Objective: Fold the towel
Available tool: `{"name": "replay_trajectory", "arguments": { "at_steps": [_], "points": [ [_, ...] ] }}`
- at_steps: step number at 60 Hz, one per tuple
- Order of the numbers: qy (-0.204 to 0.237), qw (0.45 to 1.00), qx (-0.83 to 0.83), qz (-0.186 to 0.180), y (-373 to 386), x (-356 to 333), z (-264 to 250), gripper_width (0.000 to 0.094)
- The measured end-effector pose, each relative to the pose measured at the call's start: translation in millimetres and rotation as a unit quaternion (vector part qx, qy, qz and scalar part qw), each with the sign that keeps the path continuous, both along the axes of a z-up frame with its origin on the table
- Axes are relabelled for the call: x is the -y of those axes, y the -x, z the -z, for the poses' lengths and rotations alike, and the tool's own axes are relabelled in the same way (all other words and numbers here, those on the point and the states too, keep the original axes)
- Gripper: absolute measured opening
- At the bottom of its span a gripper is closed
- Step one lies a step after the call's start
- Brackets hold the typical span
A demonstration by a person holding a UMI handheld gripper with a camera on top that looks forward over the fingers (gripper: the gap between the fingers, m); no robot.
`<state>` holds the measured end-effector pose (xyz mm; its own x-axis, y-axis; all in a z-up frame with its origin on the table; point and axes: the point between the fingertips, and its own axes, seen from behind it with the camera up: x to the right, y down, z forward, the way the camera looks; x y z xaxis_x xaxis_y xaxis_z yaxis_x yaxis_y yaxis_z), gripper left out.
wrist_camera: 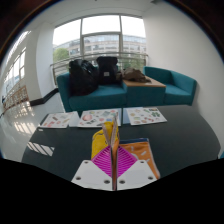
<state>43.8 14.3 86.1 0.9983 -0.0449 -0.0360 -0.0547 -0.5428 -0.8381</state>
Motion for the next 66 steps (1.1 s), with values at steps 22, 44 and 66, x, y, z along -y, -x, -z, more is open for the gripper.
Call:
{"name": "replay_trajectory", "arguments": {
  "at_steps": [22,44,66],
  "points": [
    [0.058,0.996,0.038,0.056,-131,1,70,0.0643],
    [-0.018,0.999,0.039,0.016,-61,86,-28,0.0817],
    [-0.034,0.998,0.014,-0.043,38,195,-56,0.0819]
  ]
}}
